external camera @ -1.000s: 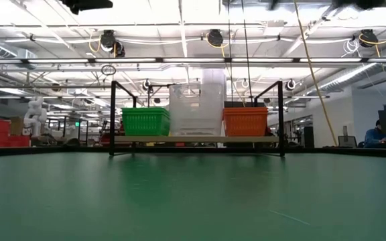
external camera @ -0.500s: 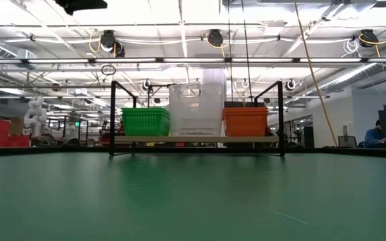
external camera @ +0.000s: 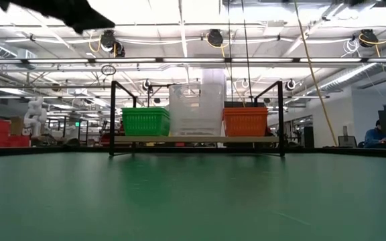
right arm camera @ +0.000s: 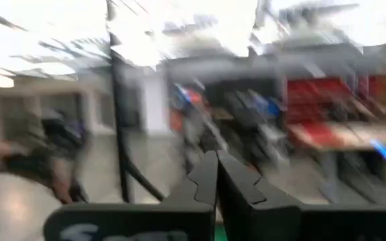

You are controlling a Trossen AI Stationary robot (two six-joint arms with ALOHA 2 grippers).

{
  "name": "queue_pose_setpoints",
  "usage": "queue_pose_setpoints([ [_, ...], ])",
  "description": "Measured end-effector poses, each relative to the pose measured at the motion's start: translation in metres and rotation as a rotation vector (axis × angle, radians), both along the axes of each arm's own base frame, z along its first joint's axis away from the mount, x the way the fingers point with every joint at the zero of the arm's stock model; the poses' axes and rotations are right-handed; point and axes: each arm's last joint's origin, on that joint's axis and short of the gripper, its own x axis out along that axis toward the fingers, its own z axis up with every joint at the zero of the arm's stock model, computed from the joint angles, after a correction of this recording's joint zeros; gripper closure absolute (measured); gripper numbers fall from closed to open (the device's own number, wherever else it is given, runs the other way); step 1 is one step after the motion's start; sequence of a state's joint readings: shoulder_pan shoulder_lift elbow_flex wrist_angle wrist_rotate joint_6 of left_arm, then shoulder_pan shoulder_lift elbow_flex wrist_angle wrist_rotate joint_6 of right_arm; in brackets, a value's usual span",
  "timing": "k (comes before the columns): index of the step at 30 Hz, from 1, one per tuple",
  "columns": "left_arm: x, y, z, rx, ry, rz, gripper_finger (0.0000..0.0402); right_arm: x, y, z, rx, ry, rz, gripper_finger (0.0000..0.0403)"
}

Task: Stack baskets on shelf by color
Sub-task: Return to Home Position

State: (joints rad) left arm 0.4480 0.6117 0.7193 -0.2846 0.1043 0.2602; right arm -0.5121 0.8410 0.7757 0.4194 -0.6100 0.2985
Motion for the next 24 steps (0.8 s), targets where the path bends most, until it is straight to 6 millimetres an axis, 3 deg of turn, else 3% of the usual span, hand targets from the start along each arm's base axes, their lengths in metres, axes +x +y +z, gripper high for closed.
queue_pose_setpoints([
  [6, 0.011, 0.002, -0.04, -0.073, -0.181, -0.079, 0.04, -0.031, 0.018, -0.049, -0.094, 0.074, -0.103, 0.0403],
  [13, 0.013, -0.001, -0.083, -0.121, -0.176, -0.165, 0.0399, -0.047, 0.033, -0.095, -0.149, 0.1, -0.108, 0.0403],
  [21, 0.002, -0.008, -0.12, -0.198, -0.238, -0.216, 0.0399, -0.058, 0.037, -0.149, -0.06, 0.162, -0.101, 0.0403],
  [24, -0.005, -0.011, -0.133, -0.232, -0.29, -0.218, 0.0398, -0.059, 0.038, -0.156, -0.069, 0.168, -0.107, 0.0403],
])
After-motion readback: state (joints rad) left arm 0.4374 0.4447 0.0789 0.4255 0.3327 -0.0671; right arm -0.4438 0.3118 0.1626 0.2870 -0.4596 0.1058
